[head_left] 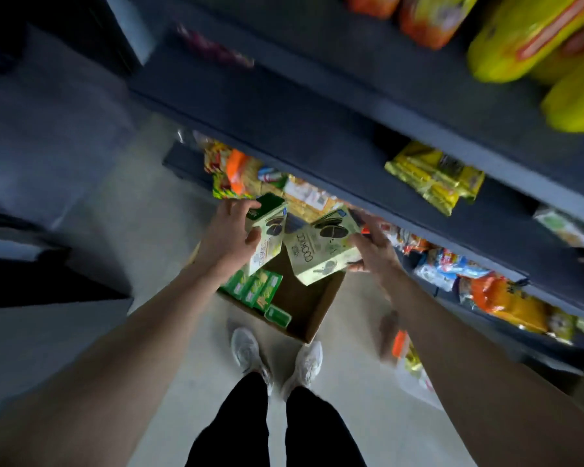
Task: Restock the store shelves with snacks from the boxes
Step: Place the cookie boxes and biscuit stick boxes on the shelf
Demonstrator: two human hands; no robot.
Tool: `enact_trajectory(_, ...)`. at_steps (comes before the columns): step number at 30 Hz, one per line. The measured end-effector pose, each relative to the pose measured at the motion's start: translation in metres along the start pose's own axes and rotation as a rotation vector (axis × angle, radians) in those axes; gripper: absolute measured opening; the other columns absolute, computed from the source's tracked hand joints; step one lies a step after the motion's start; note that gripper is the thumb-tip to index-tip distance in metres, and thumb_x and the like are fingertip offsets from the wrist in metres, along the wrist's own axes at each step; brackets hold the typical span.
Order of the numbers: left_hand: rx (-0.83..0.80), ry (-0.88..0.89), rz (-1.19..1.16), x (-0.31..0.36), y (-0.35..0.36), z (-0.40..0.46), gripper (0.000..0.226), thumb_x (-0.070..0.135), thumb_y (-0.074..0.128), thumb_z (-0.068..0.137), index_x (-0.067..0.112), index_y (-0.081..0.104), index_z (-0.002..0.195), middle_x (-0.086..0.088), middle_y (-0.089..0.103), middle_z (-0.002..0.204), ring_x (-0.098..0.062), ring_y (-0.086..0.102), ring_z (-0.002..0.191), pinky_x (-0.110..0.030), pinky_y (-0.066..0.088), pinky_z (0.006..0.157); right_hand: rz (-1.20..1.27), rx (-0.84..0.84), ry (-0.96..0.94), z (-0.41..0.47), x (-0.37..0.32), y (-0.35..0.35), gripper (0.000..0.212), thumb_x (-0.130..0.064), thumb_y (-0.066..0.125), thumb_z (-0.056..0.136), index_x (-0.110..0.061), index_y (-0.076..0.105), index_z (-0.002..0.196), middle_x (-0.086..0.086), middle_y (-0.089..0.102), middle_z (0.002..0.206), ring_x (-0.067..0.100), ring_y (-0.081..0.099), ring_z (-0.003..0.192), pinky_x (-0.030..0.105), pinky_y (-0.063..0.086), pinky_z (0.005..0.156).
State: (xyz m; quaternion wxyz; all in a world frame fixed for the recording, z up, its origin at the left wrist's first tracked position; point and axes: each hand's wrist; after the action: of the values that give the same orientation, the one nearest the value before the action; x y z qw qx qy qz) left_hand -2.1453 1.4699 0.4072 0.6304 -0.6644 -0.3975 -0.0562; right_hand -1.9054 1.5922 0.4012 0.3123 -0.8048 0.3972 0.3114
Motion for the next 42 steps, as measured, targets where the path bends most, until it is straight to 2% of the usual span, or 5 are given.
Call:
enact_trajectory(10, 0.293, 0.084, 0.011, 0.049, -0.2, 0.007, 0.041, 0.019, 0.063, 0.09, 0.027, 0.053, 0.128, -0.011, 0.049, 0.122, -0.032, 0.062, 0.09, -0.039, 0.051, 0.086, -0.347, -0.232, -0.49, -0.083, -0.21, -0.015, 0.015, -0.026, 0.07, 0.091, -0.034, 0.068, 0.103, -0.01, 0.053, 0.124, 0.018, 0.061, 0.103, 0.037, 0.061, 0.065)
enact_trajectory(18, 0.444, 0.153, 0.08, 0.09, -0.333, 0.008, 0.038, 0.026, 0.057, 0.095, 0.029, 0.05, 0.133, -0.012, 0.046, 0.129, -0.034, 0.061, 0.103, -0.046, 0.05, 0.094, -0.746, -0.234, -0.777, -0.136, -0.338, -0.026, 0.07, 0.004, 0.075, 0.076, -0.036, 0.045, 0.125, -0.02, 0.023, 0.145, 0.018, 0.054, 0.113, 0.022, 0.056, 0.074)
enact_trajectory(22, 0.471, 0.205, 0.076, 0.106, -0.37, 0.003, 0.037, 0.029, 0.053, 0.097, 0.031, 0.05, 0.134, -0.009, 0.047, 0.129, -0.031, 0.059, 0.105, -0.044, 0.05, 0.094, -0.826, -0.056, -0.92, -0.162, -0.381, -0.03, 0.068, 0.008, 0.075, 0.072, -0.037, 0.049, 0.117, -0.009, 0.051, 0.137, 0.016, 0.058, 0.106, 0.008, 0.048, 0.069)
enact_trajectory(30, 0.533, 0.249, 0.017, 0.136, -0.435, 0.003, 0.031, 0.032, 0.051, 0.099, 0.036, 0.052, 0.13, -0.005, 0.049, 0.118, -0.026, 0.056, 0.098, -0.042, 0.047, 0.093, -0.497, 0.156, -0.889, -0.222, -0.464, -0.06, 0.059, -0.05, 0.08, 0.079, -0.014, 0.056, 0.12, 0.005, 0.074, 0.092, 0.017, 0.069, 0.056, 0.025, 0.049, 0.045)
enact_trajectory(42, 0.68, 0.376, -0.088, 0.23, -0.49, 0.022, 0.028, 0.038, 0.05, 0.098, 0.035, 0.053, 0.126, 0.0, 0.054, 0.115, -0.02, 0.054, 0.103, -0.037, 0.044, 0.085, -0.206, 0.202, -0.95, -0.233, -0.534, -0.129, 0.054, -0.051, 0.076, 0.083, -0.011, 0.061, 0.116, 0.001, 0.075, 0.089, 0.015, 0.073, 0.078, 0.032, 0.06, 0.066)
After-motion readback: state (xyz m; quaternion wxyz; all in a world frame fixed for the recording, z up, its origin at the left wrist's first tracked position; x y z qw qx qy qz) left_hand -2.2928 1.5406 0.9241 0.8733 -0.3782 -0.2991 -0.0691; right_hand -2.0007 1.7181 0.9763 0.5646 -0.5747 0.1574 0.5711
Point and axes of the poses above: each hand's wrist, its own z-axis towards the middle knuckle, its own y-axis out of the palm, x = y × z
